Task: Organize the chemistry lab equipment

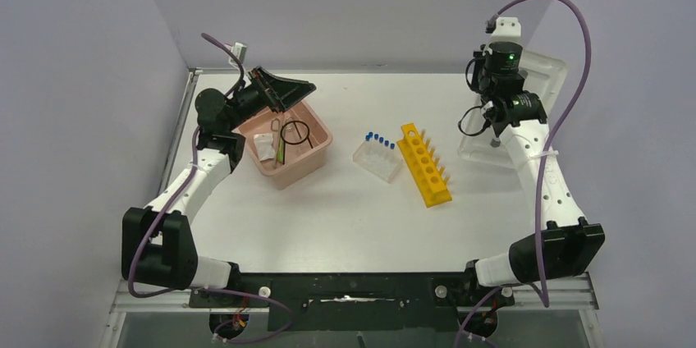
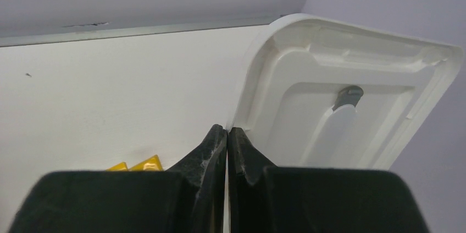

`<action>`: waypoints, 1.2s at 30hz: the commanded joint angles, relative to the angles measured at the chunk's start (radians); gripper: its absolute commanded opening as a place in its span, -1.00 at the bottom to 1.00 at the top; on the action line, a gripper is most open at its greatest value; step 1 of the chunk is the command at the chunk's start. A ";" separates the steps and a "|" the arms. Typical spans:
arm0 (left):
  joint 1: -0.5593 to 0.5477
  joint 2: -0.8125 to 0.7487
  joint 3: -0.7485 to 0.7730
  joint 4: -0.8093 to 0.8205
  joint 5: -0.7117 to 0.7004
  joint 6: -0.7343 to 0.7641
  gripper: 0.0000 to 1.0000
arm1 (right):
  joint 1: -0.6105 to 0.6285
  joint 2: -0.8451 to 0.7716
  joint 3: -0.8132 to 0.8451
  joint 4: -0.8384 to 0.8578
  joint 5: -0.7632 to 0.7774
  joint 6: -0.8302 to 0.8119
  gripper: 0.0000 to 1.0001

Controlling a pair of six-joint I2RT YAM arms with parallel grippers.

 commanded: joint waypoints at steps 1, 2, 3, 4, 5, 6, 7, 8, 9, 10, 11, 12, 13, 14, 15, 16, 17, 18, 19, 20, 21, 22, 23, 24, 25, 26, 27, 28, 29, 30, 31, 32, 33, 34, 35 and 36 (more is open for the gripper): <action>-0.004 -0.043 0.021 0.024 0.007 0.033 0.70 | -0.099 0.039 -0.065 0.077 -0.017 -0.011 -1.00; -0.003 -0.044 0.022 0.015 0.008 0.038 0.70 | -0.122 0.050 -0.081 0.092 -0.033 -0.008 -1.00; -0.004 -0.044 0.024 0.005 0.010 0.044 0.70 | -0.141 0.063 -0.089 0.100 -0.054 -0.008 -1.00; -0.003 -0.046 0.025 -0.001 0.010 0.048 0.70 | -0.154 0.080 -0.097 0.105 -0.062 -0.010 -1.00; -0.004 -0.046 0.025 -0.004 0.010 0.050 0.70 | -0.163 0.098 -0.105 0.114 -0.065 -0.015 -1.00; -0.003 -0.046 0.025 -0.004 0.009 0.051 0.70 | -0.170 0.118 -0.113 0.121 -0.066 -0.020 -1.00; -0.004 -0.046 0.024 -0.006 0.007 0.052 0.70 | -0.175 0.140 -0.120 0.129 -0.069 -0.025 -1.00; -0.004 -0.046 0.024 -0.009 0.006 0.053 0.70 | -0.180 0.164 -0.127 0.140 -0.073 -0.028 -1.00; -0.005 -0.045 0.024 -0.011 0.004 0.056 0.70 | -0.184 0.191 -0.135 0.152 -0.084 -0.029 -1.00; -0.005 -0.044 0.024 -0.014 0.003 0.058 0.70 | -0.192 0.216 -0.139 0.160 -0.100 -0.025 -1.00; -0.007 -0.042 0.023 -0.015 0.004 0.057 0.70 | -0.199 0.258 -0.142 0.167 -0.120 -0.019 -1.00; -0.007 -0.040 0.022 -0.017 0.005 0.057 0.70 | -0.205 0.289 -0.145 0.176 -0.134 -0.011 -1.00; -0.007 -0.039 0.020 -0.018 0.007 0.056 0.70 | -0.211 0.318 -0.145 0.181 -0.149 -0.004 -1.00; -0.007 -0.038 0.019 -0.020 0.007 0.055 0.70 | -0.217 0.345 -0.143 0.185 -0.160 0.004 -1.00; -0.007 -0.039 0.017 -0.023 0.008 0.056 0.70 | -0.220 0.369 -0.144 0.194 -0.170 0.007 -1.00; -0.006 -0.042 0.016 -0.029 0.008 0.061 0.70 | -0.223 0.393 -0.144 0.208 -0.182 0.009 -1.00; -0.007 -0.044 0.015 -0.036 0.007 0.067 0.70 | -0.229 0.421 -0.140 0.219 -0.190 0.010 -1.00; -0.007 -0.045 0.015 -0.047 0.005 0.076 0.70 | -0.233 0.449 -0.134 0.229 -0.202 0.012 -1.00; -0.006 -0.046 0.016 -0.056 0.003 0.082 0.70 | -0.241 0.478 -0.122 0.232 -0.215 0.014 -1.00; -0.006 -0.045 0.018 -0.066 0.002 0.089 0.70 | -0.247 0.506 -0.107 0.226 -0.218 0.024 -1.00; -0.005 -0.043 0.022 -0.078 0.004 0.099 0.70 | -0.252 0.529 -0.092 0.216 -0.223 0.034 -0.93; -0.005 -0.043 0.026 -0.091 0.005 0.105 0.70 | -0.255 0.544 -0.088 0.214 -0.232 0.041 -0.72; -0.004 -0.042 0.027 -0.097 0.006 0.111 0.70 | -0.254 0.548 -0.092 0.219 -0.245 0.046 -0.43; -0.005 -0.042 0.026 -0.100 0.006 0.114 0.70 | -0.255 0.549 -0.102 0.227 -0.264 0.048 -0.16; -0.005 -0.041 0.024 -0.101 0.005 0.116 0.70 | -0.255 0.547 -0.111 0.230 -0.274 0.050 0.04; -0.005 -0.040 0.021 -0.101 0.002 0.119 0.70 | -0.255 0.545 -0.120 0.233 -0.276 0.053 0.12; -0.004 -0.036 0.021 -0.101 0.002 0.119 0.70 | -0.254 0.541 -0.130 0.229 -0.276 0.056 0.14; -0.003 -0.034 0.020 -0.101 0.004 0.117 0.70 | -0.253 0.535 -0.140 0.225 -0.276 0.062 0.14; -0.002 -0.030 0.021 -0.100 0.005 0.115 0.70 | -0.251 0.526 -0.156 0.224 -0.275 0.065 0.12; -0.002 -0.026 0.021 -0.098 0.008 0.111 0.70 | -0.247 0.516 -0.172 0.223 -0.274 0.069 0.08; -0.002 -0.023 0.021 -0.095 0.008 0.108 0.70 | -0.241 0.506 -0.190 0.222 -0.273 0.072 0.03; -0.002 -0.022 0.019 -0.092 0.009 0.105 0.70 | -0.234 0.492 -0.209 0.218 -0.273 0.074 -0.06; -0.002 -0.021 0.018 -0.087 0.008 0.102 0.70 | -0.222 0.478 -0.227 0.213 -0.265 0.076 -0.13; -0.002 -0.021 0.016 -0.082 0.005 0.099 0.70 | -0.207 0.464 -0.249 0.210 -0.246 0.078 -0.18; -0.001 -0.023 0.015 -0.084 0.002 0.094 0.71 | -0.187 0.449 -0.274 0.211 -0.227 0.082 -0.24; -0.001 -0.028 0.013 -0.088 0.002 0.093 0.71 | -0.172 0.435 -0.295 0.212 -0.215 0.087 -0.27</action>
